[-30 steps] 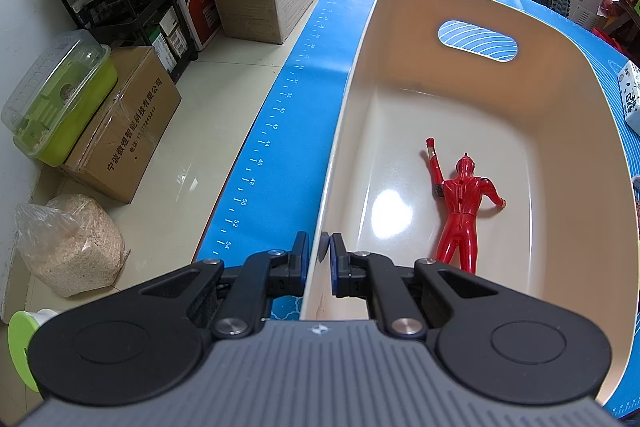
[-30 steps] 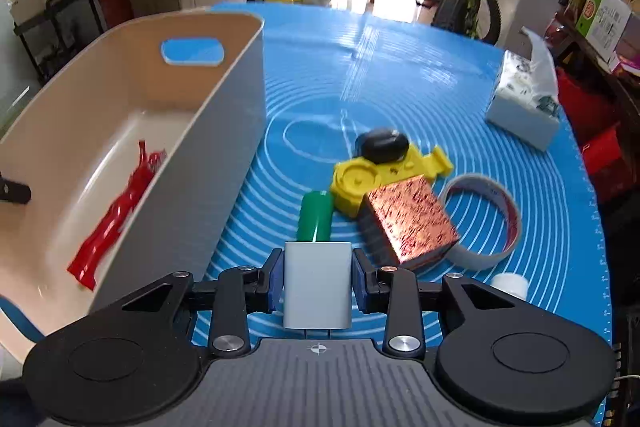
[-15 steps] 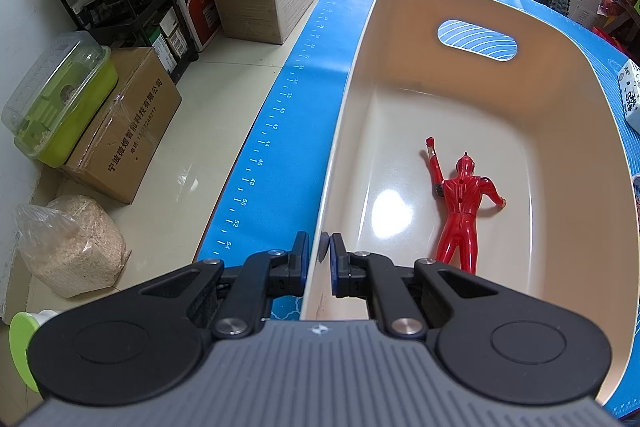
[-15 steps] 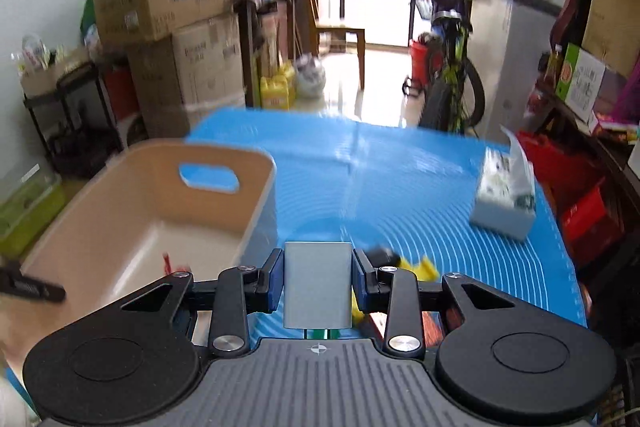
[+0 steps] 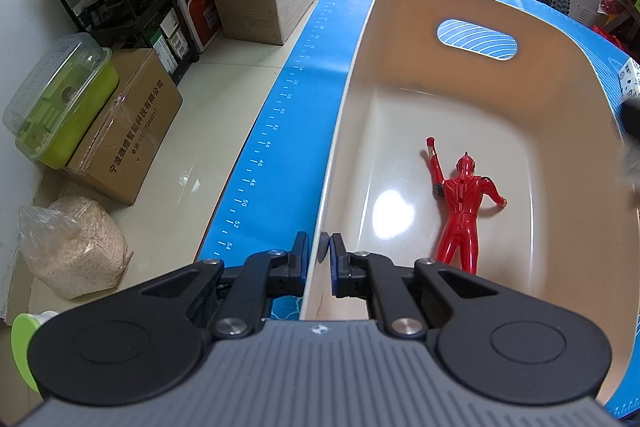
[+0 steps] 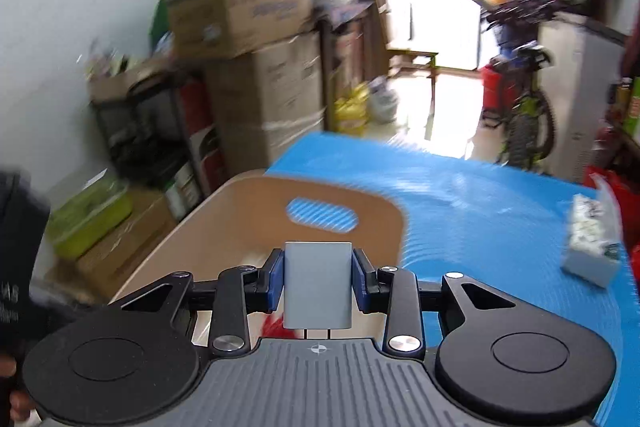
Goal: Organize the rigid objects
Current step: 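Carry the white block into the basket and open the right gripper, then grasp the green-handled tool with the right gripper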
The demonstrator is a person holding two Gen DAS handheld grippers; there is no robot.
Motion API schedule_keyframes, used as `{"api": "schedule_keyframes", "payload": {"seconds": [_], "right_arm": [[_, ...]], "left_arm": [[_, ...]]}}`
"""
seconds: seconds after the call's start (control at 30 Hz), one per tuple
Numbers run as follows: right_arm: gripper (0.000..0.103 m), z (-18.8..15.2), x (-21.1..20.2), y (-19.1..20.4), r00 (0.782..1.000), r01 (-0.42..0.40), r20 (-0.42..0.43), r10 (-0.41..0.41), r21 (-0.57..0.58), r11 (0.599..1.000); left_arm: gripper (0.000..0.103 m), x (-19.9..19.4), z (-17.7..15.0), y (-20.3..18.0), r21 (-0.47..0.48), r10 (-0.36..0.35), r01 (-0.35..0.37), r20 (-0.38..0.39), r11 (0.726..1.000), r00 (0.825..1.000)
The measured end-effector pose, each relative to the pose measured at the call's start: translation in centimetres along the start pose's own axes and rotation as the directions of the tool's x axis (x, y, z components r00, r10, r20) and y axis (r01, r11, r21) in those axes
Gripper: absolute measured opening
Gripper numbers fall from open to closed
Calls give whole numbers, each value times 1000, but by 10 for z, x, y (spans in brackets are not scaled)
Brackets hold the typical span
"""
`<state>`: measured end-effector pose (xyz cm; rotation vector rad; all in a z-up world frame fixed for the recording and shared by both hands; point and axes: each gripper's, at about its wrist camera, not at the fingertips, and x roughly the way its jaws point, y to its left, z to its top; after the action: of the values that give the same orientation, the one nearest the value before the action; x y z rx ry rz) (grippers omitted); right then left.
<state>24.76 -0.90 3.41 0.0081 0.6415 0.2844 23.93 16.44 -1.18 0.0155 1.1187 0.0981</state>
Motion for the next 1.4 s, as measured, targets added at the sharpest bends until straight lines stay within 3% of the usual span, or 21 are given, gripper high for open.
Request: {"api": "schedule_keyframes", "payload": {"seconds": [0.27, 0.5, 0.6, 0.9, 1.03, 1.23, 1.4], "right_arm": [[42, -25, 34, 26, 989, -36, -149, 23, -85, 996], [42, -42, 56, 39, 958, -71, -287, 32, -127, 989], [44, -46, 58, 41, 952, -83, -304, 39, -135, 987], [63, -28, 31, 23, 966, -100, -244, 87, -42, 994], [65, -14, 11, 6, 980, -84, -183, 83, 3, 996], [67, -5, -9, -31, 992, -8, -123, 15, 59, 998], [67, -14, -9, -72, 988, 98, -129, -85, 98, 990]], "left_arm": [[12, -1, 0, -1, 4, 5, -5, 1, 1000, 1000], [12, -1, 1, -2, 5, 6, -6, 2, 1000, 1000], [12, -1, 1, -2, 8, 8, -8, 3, 1000, 1000], [13, -1, 1, -2, 8, 8, -8, 3, 1000, 1000], [13, 0, 0, -1, 7, 8, -8, 3, 1000, 1000], [13, 0, 0, -2, 7, 8, -8, 3, 1000, 1000], [13, 0, 1, -1, 7, 7, -7, 2, 1000, 1000]]}}
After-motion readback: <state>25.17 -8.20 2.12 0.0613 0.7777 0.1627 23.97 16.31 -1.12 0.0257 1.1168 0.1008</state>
